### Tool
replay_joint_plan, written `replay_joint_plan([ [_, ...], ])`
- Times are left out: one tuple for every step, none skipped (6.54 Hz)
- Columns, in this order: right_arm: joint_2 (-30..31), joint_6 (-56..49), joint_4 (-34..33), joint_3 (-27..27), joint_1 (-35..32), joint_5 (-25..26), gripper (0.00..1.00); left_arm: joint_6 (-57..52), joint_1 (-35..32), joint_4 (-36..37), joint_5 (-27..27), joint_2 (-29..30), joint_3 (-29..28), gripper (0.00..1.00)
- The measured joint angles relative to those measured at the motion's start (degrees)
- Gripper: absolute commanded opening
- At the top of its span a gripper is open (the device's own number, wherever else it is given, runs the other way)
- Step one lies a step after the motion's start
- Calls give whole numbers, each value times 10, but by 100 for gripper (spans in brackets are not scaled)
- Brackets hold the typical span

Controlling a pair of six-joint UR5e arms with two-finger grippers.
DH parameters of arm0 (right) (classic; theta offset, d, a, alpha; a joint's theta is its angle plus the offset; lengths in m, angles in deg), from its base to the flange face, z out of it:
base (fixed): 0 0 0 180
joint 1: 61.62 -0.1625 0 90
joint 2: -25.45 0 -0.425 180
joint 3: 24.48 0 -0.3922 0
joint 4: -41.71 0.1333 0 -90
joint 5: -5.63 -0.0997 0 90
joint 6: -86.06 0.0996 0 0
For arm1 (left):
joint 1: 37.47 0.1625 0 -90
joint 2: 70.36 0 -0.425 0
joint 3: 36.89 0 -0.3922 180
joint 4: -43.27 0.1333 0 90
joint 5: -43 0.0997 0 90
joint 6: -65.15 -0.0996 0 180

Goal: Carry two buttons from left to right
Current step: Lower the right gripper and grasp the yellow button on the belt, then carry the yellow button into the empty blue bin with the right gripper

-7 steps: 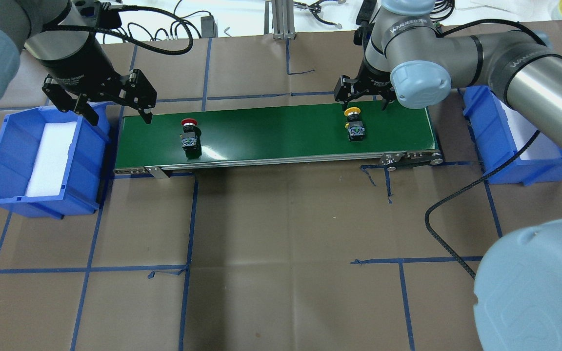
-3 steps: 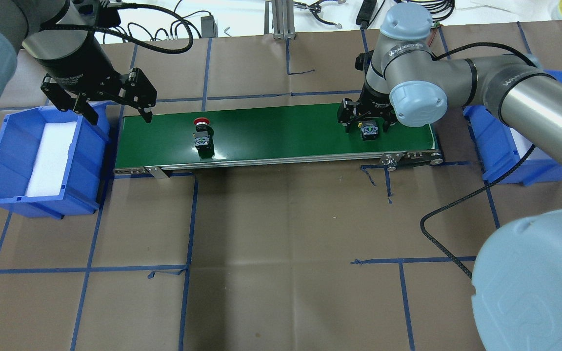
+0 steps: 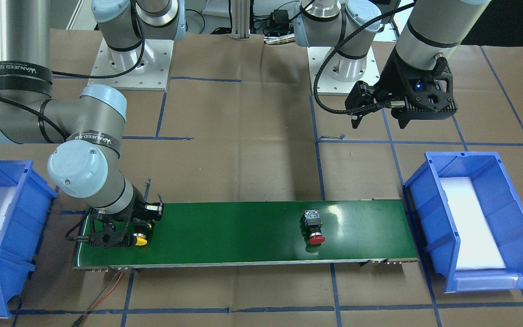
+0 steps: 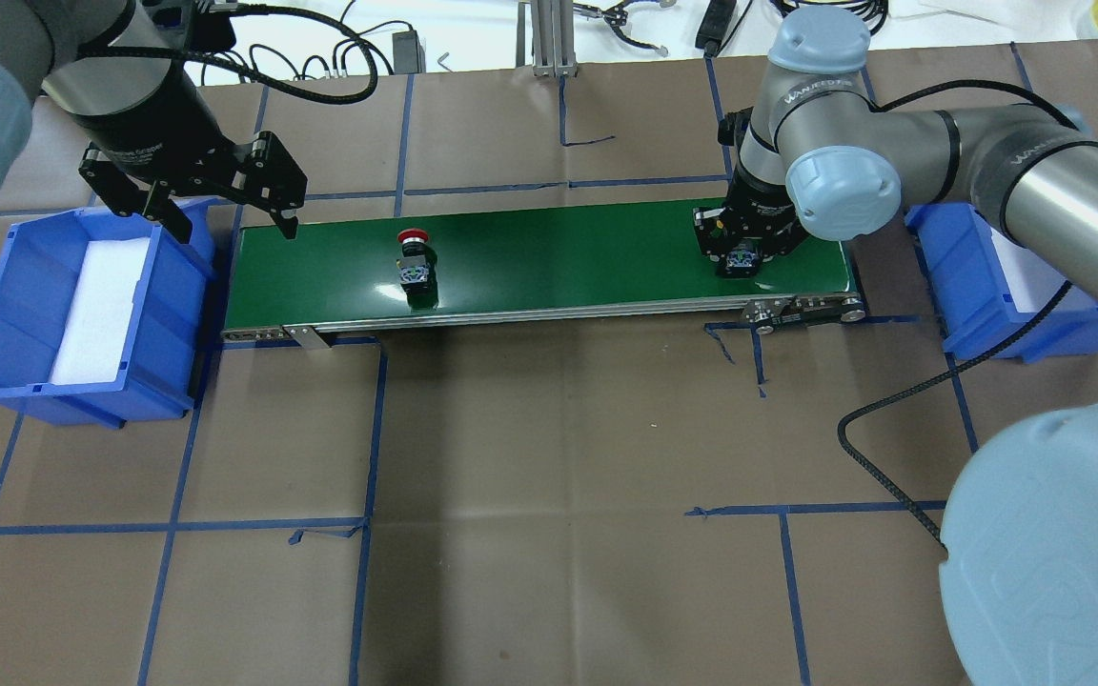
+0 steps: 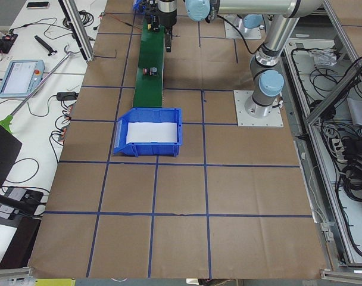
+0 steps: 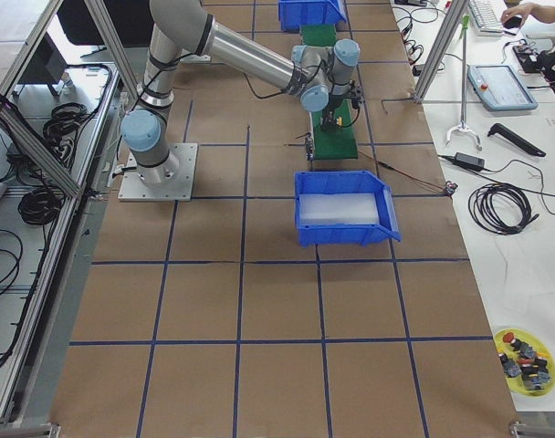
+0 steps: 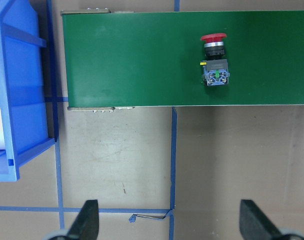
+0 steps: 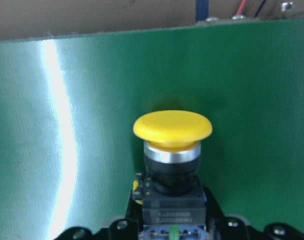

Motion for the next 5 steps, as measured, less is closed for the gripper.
replay_joint_plan([
  [20,0,11,-1,5,10,5,0,0,0,0,0,0,100],
  [56,-2,29,-2,19,20,6,0,0,0,0,1,0,100],
  [93,-13,49,-5,42,24,6,0,0,-1,0,1,-1,100],
  [128,-47,77,-14,92,24,7,0,0,-2,0,1,-1,100],
  [146,-107,103,-26,163,21,7,0,-1,-2,0,1,0,100],
])
